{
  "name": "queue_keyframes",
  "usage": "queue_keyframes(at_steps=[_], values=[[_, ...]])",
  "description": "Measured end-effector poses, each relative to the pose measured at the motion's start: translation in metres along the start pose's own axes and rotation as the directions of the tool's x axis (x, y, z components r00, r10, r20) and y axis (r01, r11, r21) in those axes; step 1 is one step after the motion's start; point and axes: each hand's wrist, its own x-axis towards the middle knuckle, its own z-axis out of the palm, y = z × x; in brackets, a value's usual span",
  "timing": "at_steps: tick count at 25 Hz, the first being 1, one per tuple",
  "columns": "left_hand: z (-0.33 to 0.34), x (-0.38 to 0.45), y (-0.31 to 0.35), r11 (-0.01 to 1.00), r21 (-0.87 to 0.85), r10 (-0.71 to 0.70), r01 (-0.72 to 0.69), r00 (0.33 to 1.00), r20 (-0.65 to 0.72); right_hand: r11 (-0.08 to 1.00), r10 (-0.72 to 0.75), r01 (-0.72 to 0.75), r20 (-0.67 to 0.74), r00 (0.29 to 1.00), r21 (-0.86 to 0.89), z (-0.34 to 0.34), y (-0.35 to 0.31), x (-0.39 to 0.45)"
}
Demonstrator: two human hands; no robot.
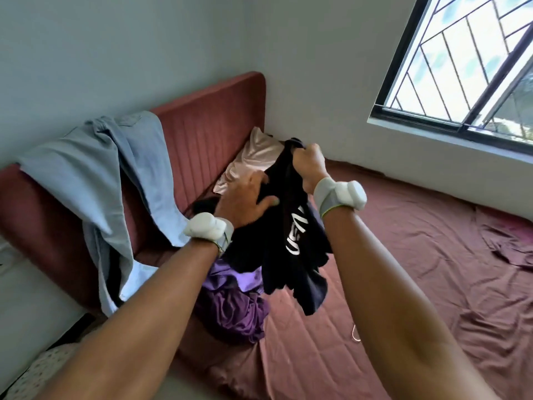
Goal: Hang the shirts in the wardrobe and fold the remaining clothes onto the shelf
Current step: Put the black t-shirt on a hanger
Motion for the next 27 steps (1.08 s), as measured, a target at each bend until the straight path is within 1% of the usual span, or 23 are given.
queue_keyframes(at_steps=[1, 2, 3, 4, 5, 6, 7, 8, 9, 10, 11, 12, 14, 16, 17, 19, 20, 21, 22, 23, 24, 25, 27], values=[[0.006, -0.007, 0.009, 0.998, -0.052, 0.024, -0.024, 1.000, -0.013, 0.991, 0.046, -0.047, 0.015, 0.999, 0.122, 0.001, -0.005, 0.009], [0.011, -0.014, 0.016, 0.995, -0.093, 0.020, -0.025, 0.998, -0.061, 0.969, 0.077, -0.080, 0.026, 0.997, 0.233, 0.001, -0.010, 0.017], [0.018, -0.021, 0.022, 0.990, -0.143, -0.002, -0.009, 0.997, -0.071, 0.938, 0.096, -0.101, 0.031, 0.995, 0.333, -0.003, -0.021, 0.014], [0.024, -0.026, 0.028, 0.979, -0.200, -0.034, 0.033, 0.999, -0.003, 0.906, 0.109, -0.105, 0.014, 0.994, 0.410, -0.008, -0.034, 0.004], [0.030, -0.029, 0.033, 0.968, -0.222, -0.094, 0.119, 0.988, 0.121, 0.878, 0.109, -0.093, -0.007, 0.994, 0.470, -0.014, -0.047, -0.001], [0.039, -0.032, 0.030, 0.943, -0.228, -0.184, 0.241, 0.952, 0.243, 0.847, 0.112, -0.088, -0.014, 0.994, 0.525, -0.018, -0.054, -0.003], [0.045, -0.033, 0.029, 0.885, -0.265, -0.296, 0.382, 0.903, 0.312, 0.822, 0.113, -0.081, -0.023, 0.993, 0.563, -0.024, -0.060, -0.002], [0.046, -0.032, 0.026, 0.774, -0.353, -0.419, 0.525, 0.843, 0.337, 0.792, 0.107, -0.066, -0.031, 0.994, 0.607, -0.031, -0.064, -0.003], [0.043, -0.029, 0.024, 0.608, -0.469, -0.524, 0.641, 0.768, 0.369, 0.753, 0.093, -0.054, -0.024, 0.995, 0.656, -0.037, -0.064, -0.004], [0.036, -0.022, 0.023, 0.435, -0.562, -0.581, 0.703, 0.696, 0.422, 0.713, 0.082, -0.070, 0.016, 0.997, 0.697, -0.043, -0.061, -0.004], [0.026, -0.015, 0.024, 0.286, -0.616, -0.587, 0.734, 0.642, 0.493, 0.711, 0.082, -0.102, 0.062, 0.995, 0.695, -0.048, -0.053, -0.004], [0.014, -0.007, 0.026, 0.157, -0.646, -0.560, 0.747, 0.606, 0.565, 0.761, 0.082, -0.148, 0.132, 0.988, 0.632, -0.052, -0.043, -0.007], [-0.003, 0.008, 0.031, -0.044, -0.679, -0.492, 0.732, 0.576, 0.653, 0.922, 0.110, -0.199, 0.269, 0.957, 0.332, -0.053, -0.018, -0.016], [-0.009, 0.017, 0.038, -0.164, -0.673, -0.445, 0.721, 0.555, 0.703, 0.978, 0.153, -0.193, 0.370, 0.916, 0.074, -0.044, 0.009, -0.035], [-0.009, 0.020, 0.040, -0.191, -0.673, -0.443, 0.715, 0.549, 0.709, 0.982, 0.142, -0.181, 0.441, 0.886, 0.048, -0.036, 0.024, -0.042], [-0.005, 0.020, 0.040, -0.213, -0.664, -0.421, 0.717, 0.546, 0.724, 0.985, 0.054, -0.143, 0.605, 0.794, 0.099, -0.022, 0.061, -0.054], [-0.005, 0.020, 0.037, -0.196, -0.641, -0.398, 0.742, 0.538, 0.744, 0.993, 0.025, -0.088, 0.616, 0.788, 0.073, -0.017, 0.081, -0.057], [-0.006, 0.020, 0.033, -0.115, -0.612, -0.398, 0.783, 0.528, 0.750, 0.999, 0.034, -0.039, 0.581, 0.813, -0.004, -0.013, 0.098, -0.057], [-0.007, 0.020, 0.026, 0.025, -0.567, -0.427, 0.823, 0.522, 0.738, 0.996, 0.056, -0.015, 0.521, 0.852, -0.082, -0.012, 0.110, -0.058], [-0.010, 0.020, 0.021, 0.165, -0.512, -0.489, 0.843, 0.520, 0.700, 0.988, 0.100, -0.034, 0.464, 0.880, -0.149, -0.014, 0.118, -0.056], [-0.012, 0.020, 0.013, 0.257, -0.483, -0.558, 0.837, 0.536, 0.633, 0.981, 0.127, -0.045, 0.444, 0.887, -0.189, -0.017, 0.121, -0.057], [-0.016, 0.021, 0.006, 0.261, -0.494, -0.612, 0.829, 0.538, 0.580, 0.981, 0.132, -0.046, 0.468, 0.874, -0.191, -0.018, 0.118, -0.058], [-0.022, 0.020, -0.008, 0.146, -0.569, -0.663, 0.809, 0.507, 0.550, 0.983, 0.048, 0.054, 0.530, 0.847, -0.174, -0.022, 0.105, -0.060]])
